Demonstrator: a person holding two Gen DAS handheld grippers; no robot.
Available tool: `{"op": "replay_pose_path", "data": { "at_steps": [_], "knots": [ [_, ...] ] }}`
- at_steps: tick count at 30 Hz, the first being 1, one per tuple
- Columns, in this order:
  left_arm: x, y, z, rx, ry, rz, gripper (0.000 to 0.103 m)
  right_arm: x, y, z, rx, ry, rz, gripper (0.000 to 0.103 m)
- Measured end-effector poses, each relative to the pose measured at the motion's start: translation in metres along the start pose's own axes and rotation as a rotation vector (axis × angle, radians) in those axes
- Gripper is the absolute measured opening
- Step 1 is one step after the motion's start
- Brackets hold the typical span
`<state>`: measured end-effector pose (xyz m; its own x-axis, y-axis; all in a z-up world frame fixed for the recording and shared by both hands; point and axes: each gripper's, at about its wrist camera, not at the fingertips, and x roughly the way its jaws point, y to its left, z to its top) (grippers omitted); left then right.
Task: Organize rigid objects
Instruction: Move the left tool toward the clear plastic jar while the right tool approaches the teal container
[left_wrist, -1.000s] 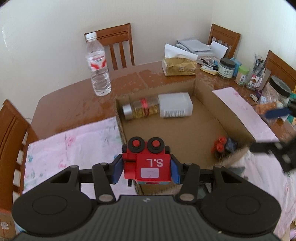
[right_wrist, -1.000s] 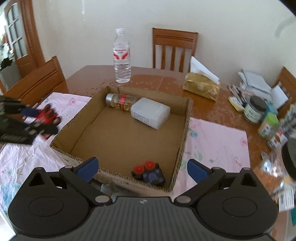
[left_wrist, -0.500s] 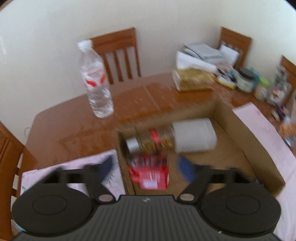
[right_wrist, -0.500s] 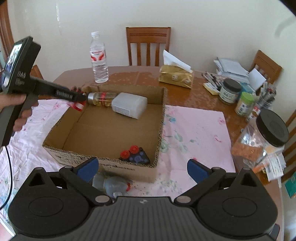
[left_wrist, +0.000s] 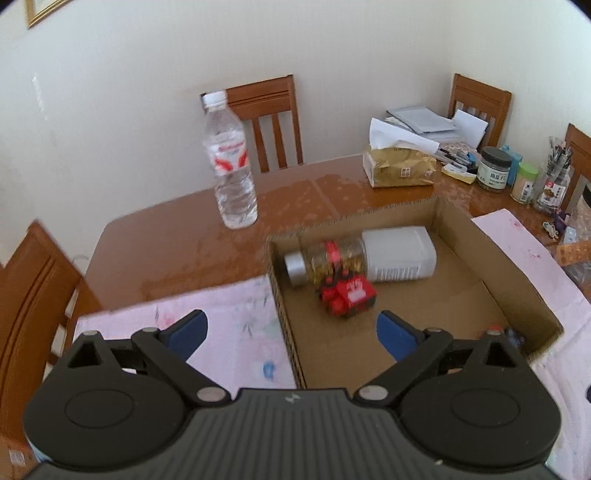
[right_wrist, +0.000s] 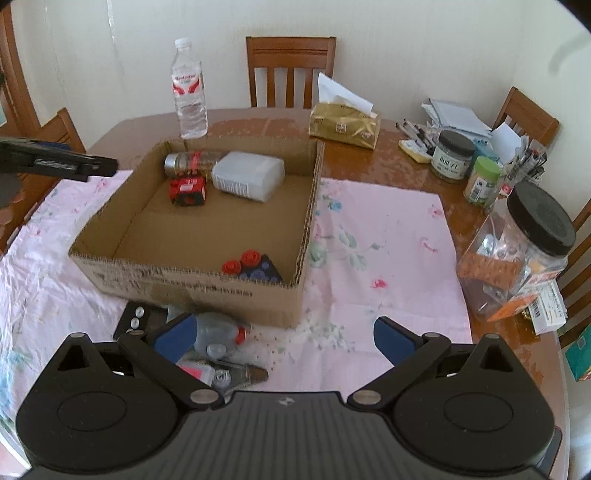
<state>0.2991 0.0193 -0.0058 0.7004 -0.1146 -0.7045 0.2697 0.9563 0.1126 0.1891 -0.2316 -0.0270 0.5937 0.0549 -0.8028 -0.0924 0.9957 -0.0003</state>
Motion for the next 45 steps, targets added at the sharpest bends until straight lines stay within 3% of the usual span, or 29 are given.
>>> {"op": "replay_pose_path", "data": {
  "at_steps": [15, 24, 32, 45],
  "knots": [
    [-0.057, -0.016, -0.094, -0.117, 0.066, 0.02, 0.099, 0.019, 0.025, -0.047, -0.029, 0.104, 0.061, 0.103],
    [-0.07, -0.04, -0.121, -0.036, 0.101, -0.065, 0.099, 0.048, 0.047, -0.072, -0.059, 0.212, 0.09, 0.103],
    [-0.065, -0.049, -0.137, 0.016, 0.17, -0.11, 0.099, 0.063, 0.053, -0.082, -0.074, 0.167, 0.016, 0.103],
    [-0.035, -0.057, -0.155, 0.094, 0.269, -0.155, 0.099, 0.056, 0.014, -0.092, -0.045, 0.158, -0.008, 0.103]
  ]
}}
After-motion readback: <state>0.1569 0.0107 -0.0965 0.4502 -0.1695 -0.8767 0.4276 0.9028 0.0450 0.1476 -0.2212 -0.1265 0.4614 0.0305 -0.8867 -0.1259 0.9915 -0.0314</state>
